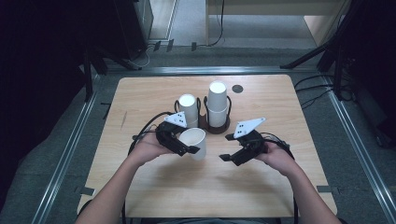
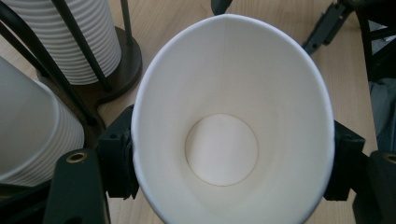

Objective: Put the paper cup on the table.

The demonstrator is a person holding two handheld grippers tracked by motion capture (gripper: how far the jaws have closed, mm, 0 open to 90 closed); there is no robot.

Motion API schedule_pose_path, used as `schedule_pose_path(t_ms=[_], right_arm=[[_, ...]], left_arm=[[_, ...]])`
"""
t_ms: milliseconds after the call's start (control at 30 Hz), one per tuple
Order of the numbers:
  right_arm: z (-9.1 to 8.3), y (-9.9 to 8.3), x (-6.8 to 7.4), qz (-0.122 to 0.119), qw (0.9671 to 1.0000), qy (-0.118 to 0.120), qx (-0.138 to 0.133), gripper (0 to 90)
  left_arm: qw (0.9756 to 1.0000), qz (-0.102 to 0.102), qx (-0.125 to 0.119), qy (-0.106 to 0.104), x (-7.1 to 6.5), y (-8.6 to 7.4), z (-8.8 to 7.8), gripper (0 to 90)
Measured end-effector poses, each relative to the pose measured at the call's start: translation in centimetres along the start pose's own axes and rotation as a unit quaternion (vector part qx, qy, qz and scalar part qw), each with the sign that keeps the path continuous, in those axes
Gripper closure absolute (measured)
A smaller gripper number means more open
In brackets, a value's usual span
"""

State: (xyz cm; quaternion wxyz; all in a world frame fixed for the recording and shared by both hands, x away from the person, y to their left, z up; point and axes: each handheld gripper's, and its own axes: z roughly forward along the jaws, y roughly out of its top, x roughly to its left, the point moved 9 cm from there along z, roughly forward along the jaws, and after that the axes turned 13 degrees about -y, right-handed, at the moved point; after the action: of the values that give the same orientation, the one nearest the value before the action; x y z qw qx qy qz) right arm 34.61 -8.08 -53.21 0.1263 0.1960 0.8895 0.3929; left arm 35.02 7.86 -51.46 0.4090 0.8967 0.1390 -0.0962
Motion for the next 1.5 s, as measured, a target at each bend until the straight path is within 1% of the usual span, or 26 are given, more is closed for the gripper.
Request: schedule_pose_path(t_ms=[67, 167, 200, 267, 333, 433, 600, 633, 667, 767, 800, 1000, 1067, 1100, 1200, 1267, 1400, 1433, 1467, 1500], right_arm=[[-0.1, 0.0, -0.2, 0.0, 1.0, -0.003, -0.003, 21.5], [-0.6, 0.1, -0.6, 0.004, 0.9999, -0.008, -0.008, 21.5], [-0.8, 0.1, -0.9, 0.007, 0.9998, -0.015, -0.011, 21.5], [-1.0, 0.2, -1.0, 0.007, 0.9997, -0.017, -0.016, 21.5], [-1.1, 0.2, -1.2, 0.009, 0.9997, -0.018, -0.015, 21.5], [-1.1, 0.2, -1.5, 0.004, 0.9997, -0.02, -0.016, 21.5], [-0.9, 0.3, -2.1, -0.004, 0.9996, -0.023, -0.017, 21.5], [-0.9, 0.3, -2.1, -0.004, 0.9996, -0.023, -0.017, 21.5], [-0.8, 0.4, -2.1, -0.005, 0.9996, -0.019, -0.019, 21.5], [-0.5, 0.5, -2.2, -0.007, 0.9996, -0.021, -0.014, 21.5], [-0.4, 0.5, -2.2, -0.008, 0.9997, -0.021, -0.013, 21.5], [-0.2, 0.2, -2.5, -0.006, 0.9996, -0.027, -0.008, 21.5], [-0.1, -0.1, -2.8, -0.004, 0.9996, -0.028, -0.004, 21.5], [0.0, -0.2, -2.9, 0.0, 0.9995, -0.03, -0.002, 21.5], [0.1, -0.5, -3.2, 0.005, 0.9995, -0.032, 0.003, 21.5], [0.1, -0.4, -3.3, 0.006, 0.9995, -0.032, -0.002, 21.5], [0.1, -0.4, -3.3, 0.006, 0.9994, -0.033, -0.001, 21.5], [0.2, -0.5, -3.2, 0.004, 0.9994, -0.034, 0.003, 21.5], [0.2, -0.5, -3.2, 0.004, 0.9994, -0.034, 0.003, 21.5], [0.2, -0.5, -3.2, 0.002, 0.9994, -0.036, 0.003, 21.6]], left_arm=[[1.0, 0.001, 0.001, 0.003, 0.0, -0.1, -0.1, 25.4], [1.0, -0.004, -0.001, 0.006, 0.0, -0.4, -0.3, 25.4], [1.0, -0.005, 0.001, 0.006, 0.1, -0.5, -0.4, 25.4], [0.9999, -0.009, -0.001, 0.013, 0.2, -0.8, -0.7, 25.3], [0.9998, -0.01, -0.001, 0.016, 0.2, -0.9, -0.9, 25.3], [0.9996, -0.017, 0.001, 0.021, 0.3, -1.4, -1.3, 25.4], [0.9993, -0.023, 0.001, 0.029, 0.5, -2.0, -1.7, 25.4], [0.9992, -0.023, 0.005, 0.031, 0.6, -2.2, -1.8, 25.4], [0.9988, -0.024, 0.008, 0.043, 0.9, -2.6, -2.0, 25.4], [0.9986, -0.03, 0.01, 0.043, 1.1, -3.0, -2.2, 25.4], [0.9982, -0.036, 0.008, 0.046, 1.4, -3.3, -2.5, 25.4], [0.9975, -0.044, 0.002, 0.055, 1.9, -3.6, -3.3, 25.4], [0.9972, -0.043, 0.005, 0.061, 2.2, -3.8, -3.6, 25.3], [0.9969, -0.048, 0.004, 0.062, 2.4, -4.0, -3.9, 25.4], [0.9966, -0.052, 0.004, 0.064, 2.7, -4.2, -4.1, 25.3], [0.996, -0.059, -0.001, 0.067, 3.0, -4.4, -4.6, 25.3], [0.9957, -0.063, -0.003, 0.068, 3.5, -4.5, -4.9, 25.3], [0.9951, -0.066, -0.001, 0.074, 3.9, -4.6, -5.1, 25.3], [0.9951, -0.066, -0.001, 0.074, 3.9, -4.6, -5.1, 25.3], [0.9946, -0.067, 0.0, 0.079, 4.1, -4.7, -5.2, 25.3]])
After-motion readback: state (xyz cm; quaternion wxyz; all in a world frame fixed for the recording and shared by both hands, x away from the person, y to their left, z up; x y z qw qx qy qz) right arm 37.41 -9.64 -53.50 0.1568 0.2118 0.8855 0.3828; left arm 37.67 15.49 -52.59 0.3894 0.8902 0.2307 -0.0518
